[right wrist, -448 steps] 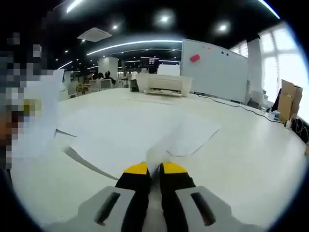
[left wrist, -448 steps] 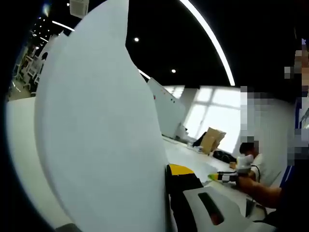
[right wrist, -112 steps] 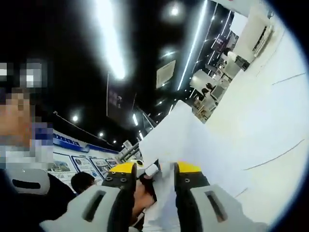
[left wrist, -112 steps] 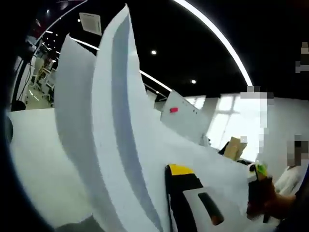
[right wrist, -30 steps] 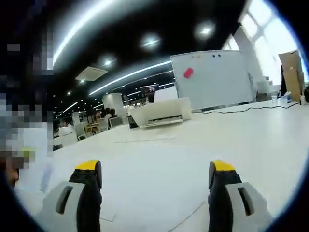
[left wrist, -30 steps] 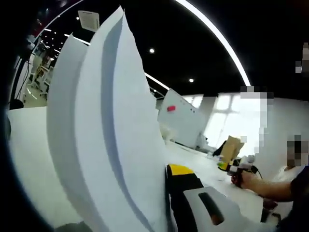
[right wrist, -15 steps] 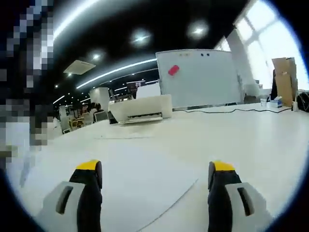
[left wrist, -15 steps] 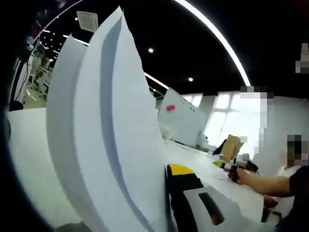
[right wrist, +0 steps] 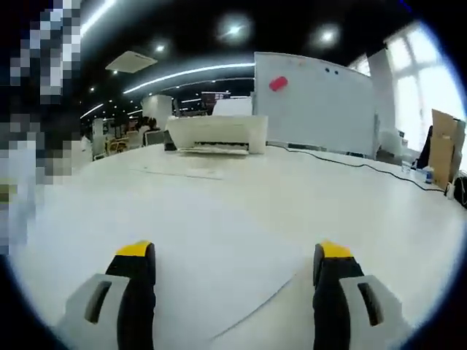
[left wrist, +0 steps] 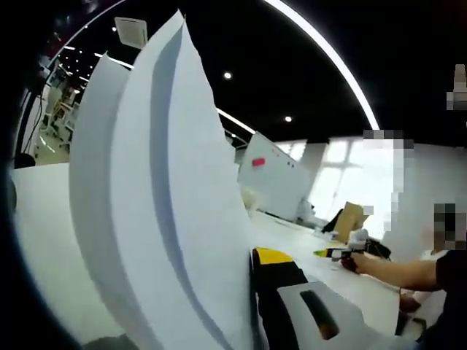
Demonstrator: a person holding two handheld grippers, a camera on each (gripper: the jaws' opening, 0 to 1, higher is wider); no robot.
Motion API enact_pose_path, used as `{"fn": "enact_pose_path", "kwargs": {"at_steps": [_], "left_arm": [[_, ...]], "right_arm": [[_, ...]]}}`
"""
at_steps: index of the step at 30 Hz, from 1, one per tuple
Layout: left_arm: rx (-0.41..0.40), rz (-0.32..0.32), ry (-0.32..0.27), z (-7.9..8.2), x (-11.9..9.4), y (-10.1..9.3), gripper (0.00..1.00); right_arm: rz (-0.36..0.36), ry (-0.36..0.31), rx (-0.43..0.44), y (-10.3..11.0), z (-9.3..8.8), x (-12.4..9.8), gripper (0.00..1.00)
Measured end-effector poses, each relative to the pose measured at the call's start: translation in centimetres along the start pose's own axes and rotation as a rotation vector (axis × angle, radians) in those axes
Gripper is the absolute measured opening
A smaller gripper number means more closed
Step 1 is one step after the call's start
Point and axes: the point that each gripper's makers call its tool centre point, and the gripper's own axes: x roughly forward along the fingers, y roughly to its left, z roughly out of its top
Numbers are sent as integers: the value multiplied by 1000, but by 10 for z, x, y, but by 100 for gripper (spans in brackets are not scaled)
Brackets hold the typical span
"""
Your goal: Organize the stack of printing papers by aligning and flattening the scattered papers on the table
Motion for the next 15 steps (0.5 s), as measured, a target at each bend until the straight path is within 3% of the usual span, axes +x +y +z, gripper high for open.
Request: {"fn": "enact_pose_path", "kwargs": {"at_steps": [5,9,15], "left_arm": [[2,2,-1,0,0,1,8],[3,2,-1,0,0,1,8],[8,3,-2,0,0,1,8]], "right_arm": [[17,54,19,6,-11,-1,83],[17,49,7,6,-11,0,82],[41,44,1,13,-10,-1,60]]}}
